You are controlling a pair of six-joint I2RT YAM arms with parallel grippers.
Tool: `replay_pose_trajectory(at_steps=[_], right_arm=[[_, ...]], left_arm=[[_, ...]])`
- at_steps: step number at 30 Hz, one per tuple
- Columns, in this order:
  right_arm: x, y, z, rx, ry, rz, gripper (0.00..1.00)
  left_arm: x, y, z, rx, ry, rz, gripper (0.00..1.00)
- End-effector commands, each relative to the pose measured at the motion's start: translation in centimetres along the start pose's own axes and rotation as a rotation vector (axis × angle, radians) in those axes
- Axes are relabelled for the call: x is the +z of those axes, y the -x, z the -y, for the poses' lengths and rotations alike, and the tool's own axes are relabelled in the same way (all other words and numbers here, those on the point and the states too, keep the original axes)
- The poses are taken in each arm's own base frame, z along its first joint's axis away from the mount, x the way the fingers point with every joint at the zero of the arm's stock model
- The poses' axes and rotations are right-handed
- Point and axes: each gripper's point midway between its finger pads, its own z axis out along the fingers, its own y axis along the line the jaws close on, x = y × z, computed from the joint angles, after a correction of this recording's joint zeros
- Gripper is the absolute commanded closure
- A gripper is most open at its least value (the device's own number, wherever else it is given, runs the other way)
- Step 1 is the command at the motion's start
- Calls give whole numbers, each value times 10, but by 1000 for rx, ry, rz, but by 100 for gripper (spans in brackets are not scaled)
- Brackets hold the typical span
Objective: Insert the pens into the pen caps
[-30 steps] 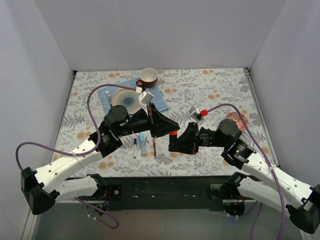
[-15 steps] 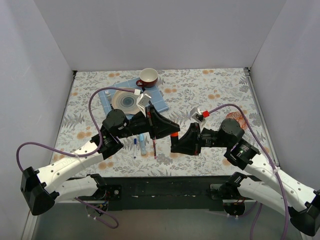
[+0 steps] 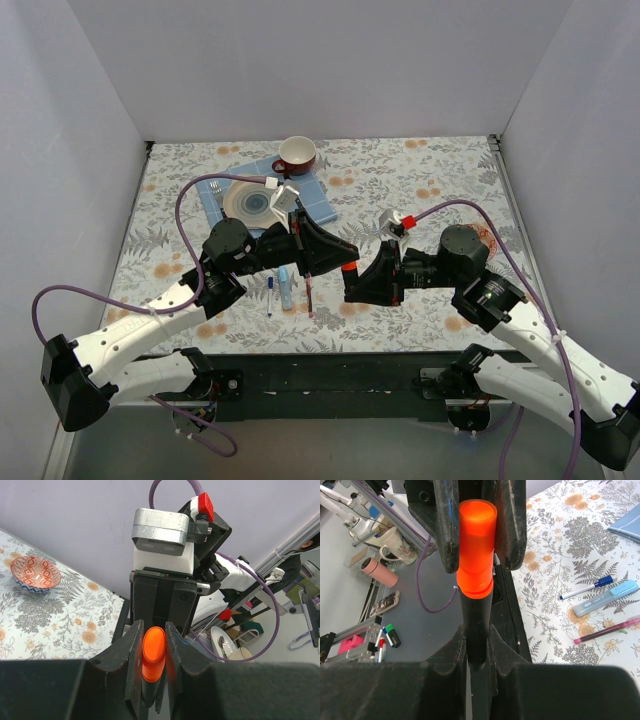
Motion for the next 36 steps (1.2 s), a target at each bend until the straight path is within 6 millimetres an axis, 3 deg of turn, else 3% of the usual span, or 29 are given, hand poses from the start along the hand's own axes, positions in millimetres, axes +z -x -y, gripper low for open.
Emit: replay_pose_trajectory(at_steps=[1, 10, 15, 24, 31, 36], right_arm=[[-24, 149, -23, -365, -98, 458, 99], [-28, 163, -32, -400, -66, 472, 99], [-24, 165, -28, -398, -37, 463, 99], [-28, 179, -23, -410, -33, 476, 99], [-32, 194, -19, -435, -35, 476, 99], [-36, 204, -15, -446, -23, 490, 99]], left_arm=[[-38, -134, -6, -292, -23, -505, 100], [-44, -140, -2, -292, -51, -520, 100], [-42, -143, -2, -304, -54, -527, 100], [-46, -165, -12, -370, -41, -571, 100], [-51, -169, -9, -401, -25, -578, 100], [-44, -173, 1, -408, -58, -592, 100]])
